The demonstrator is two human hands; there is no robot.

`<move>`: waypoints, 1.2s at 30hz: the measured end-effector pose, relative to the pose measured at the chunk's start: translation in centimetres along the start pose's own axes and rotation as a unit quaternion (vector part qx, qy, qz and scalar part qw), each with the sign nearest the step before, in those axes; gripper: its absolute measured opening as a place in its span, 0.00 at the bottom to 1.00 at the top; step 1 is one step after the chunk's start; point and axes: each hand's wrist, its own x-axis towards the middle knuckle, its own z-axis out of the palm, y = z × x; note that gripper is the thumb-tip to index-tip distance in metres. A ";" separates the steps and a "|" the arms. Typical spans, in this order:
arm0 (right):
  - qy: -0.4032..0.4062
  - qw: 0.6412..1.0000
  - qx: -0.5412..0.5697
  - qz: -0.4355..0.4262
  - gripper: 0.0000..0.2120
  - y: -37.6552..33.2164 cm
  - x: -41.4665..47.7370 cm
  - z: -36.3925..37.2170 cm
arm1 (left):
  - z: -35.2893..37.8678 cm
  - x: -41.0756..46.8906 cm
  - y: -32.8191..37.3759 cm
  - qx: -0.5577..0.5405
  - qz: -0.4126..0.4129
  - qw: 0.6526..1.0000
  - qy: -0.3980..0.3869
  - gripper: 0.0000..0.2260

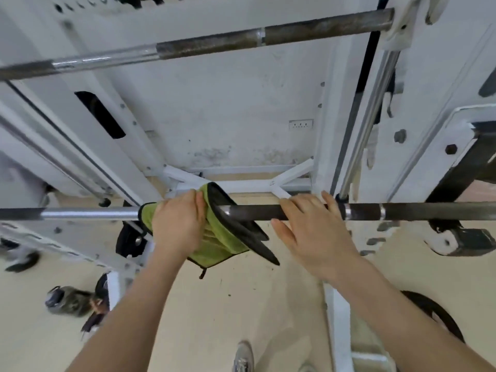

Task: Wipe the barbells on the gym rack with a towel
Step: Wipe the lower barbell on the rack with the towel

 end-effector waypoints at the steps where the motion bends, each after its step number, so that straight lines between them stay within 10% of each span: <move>1: -0.001 1.000 0.010 -0.020 0.23 -1.6 0.4 0.2 | -0.1 0.3 -2.5 0.017 -0.025 0.999 -0.022 0.16; 10: 0.114 0.966 0.227 0.046 0.10 -5.9 1.0 1.2 | -1.9 0.5 7.9 -0.203 0.038 0.975 -0.084 0.15; 16: 0.078 0.914 0.375 0.132 0.20 -3.8 -0.4 -2.9 | -3.6 -1.0 7.7 -0.563 0.115 0.792 -0.207 0.16; 22: 0.087 0.738 0.602 0.293 0.14 -6.0 1.1 -2.2 | -3.1 -3.2 -0.5 -0.381 0.008 0.921 -0.074 0.10; 24: 0.067 0.773 0.580 0.248 0.15 -7.4 2.0 -3.4 | -3.2 -3.2 -1.7 -0.366 0.027 0.924 -0.110 0.09; 26: 0.030 0.855 0.494 0.158 0.16 -10.0 3.2 -5.1 | -4.1 -2.3 -1.6 -0.505 0.003 0.847 -0.167 0.07; 29: -0.055 0.945 0.319 0.036 0.20 -14.5 5.1 -6.3 | -6.2 -0.2 -1.4 -0.821 -0.147 0.462 -0.301 0.16; 30: -0.086 0.956 0.280 0.007 0.22 -15.7 5.4 -6.2 | -6.3 0.4 -2.2 -0.855 -0.193 0.367 -0.310 0.18; 31: -0.111 0.952 0.285 -0.011 0.23 -16.7 5.5 -6.0 | -6.1 0.9 -3.2 -0.860 -0.222 0.343 -0.306 0.17; 33: -0.121 0.913 0.389 0.017 0.20 -17.3 5.5 -4.9 | -5.2 1.5 -5.5 -0.826 -0.264 0.420 -0.269 0.11; 36: -0.023 0.960 0.262 0.099 0.13 -15.6 5.9 -1.8 | -3.9 1.9 -9.0 -0.646 -0.262 0.684 -0.216 0.05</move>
